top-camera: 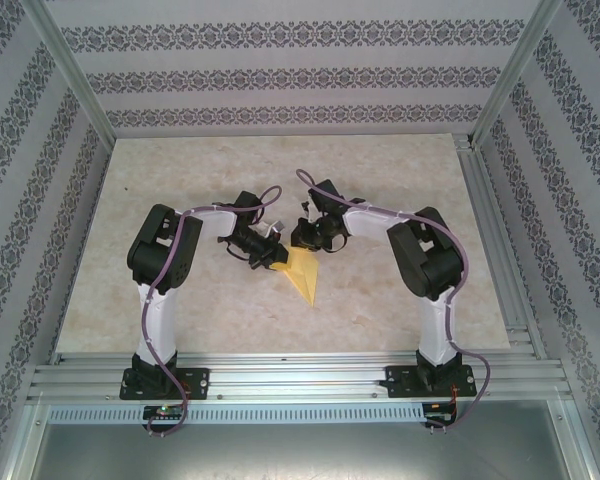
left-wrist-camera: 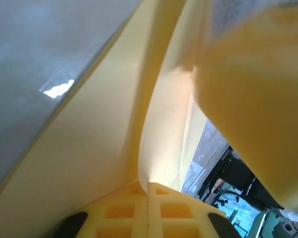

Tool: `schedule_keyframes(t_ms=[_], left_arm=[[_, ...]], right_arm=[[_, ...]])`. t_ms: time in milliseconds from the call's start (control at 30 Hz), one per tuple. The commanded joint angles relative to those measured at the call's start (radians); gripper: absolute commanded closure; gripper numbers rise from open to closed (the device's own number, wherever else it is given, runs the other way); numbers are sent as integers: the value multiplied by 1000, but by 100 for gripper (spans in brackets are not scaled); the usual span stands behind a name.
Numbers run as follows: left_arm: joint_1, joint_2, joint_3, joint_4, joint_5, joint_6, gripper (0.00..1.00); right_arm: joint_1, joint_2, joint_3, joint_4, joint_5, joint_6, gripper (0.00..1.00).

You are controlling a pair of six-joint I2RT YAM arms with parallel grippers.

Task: Fold a paper plane with a square sheet of paper (pick it up from the middle)
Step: Fold the wing for the fifth time at the center of the table.

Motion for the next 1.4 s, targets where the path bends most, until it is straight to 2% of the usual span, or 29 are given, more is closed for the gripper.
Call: schedule_keyframes(t_ms=[0, 233, 567, 667, 933, 1133, 1367], left_arm=[[11, 77, -26, -2, -149, 9, 99], [12, 75, -23, -4, -153, 12, 99], [12, 78, -16, -9, -153, 13, 99], [11, 78, -15, -13, -156, 14, 99], [14, 79, -17, -13, -164, 13, 99], [14, 83, -15, -17, -169, 11, 99], [14, 83, -13, -18, -171, 11, 99]], right_arm=[[3, -177, -136, 78, -9, 11, 86], [52, -270, -331, 166, -42, 93, 90], [105, -180, -371, 197, -48, 107, 90], [105, -169, -387, 156, -23, 87, 90], [137, -232, -517, 207, -75, 107, 90], [180, -284, -554, 163, -96, 90, 90], [245, -325, -591, 108, -61, 105, 90]])
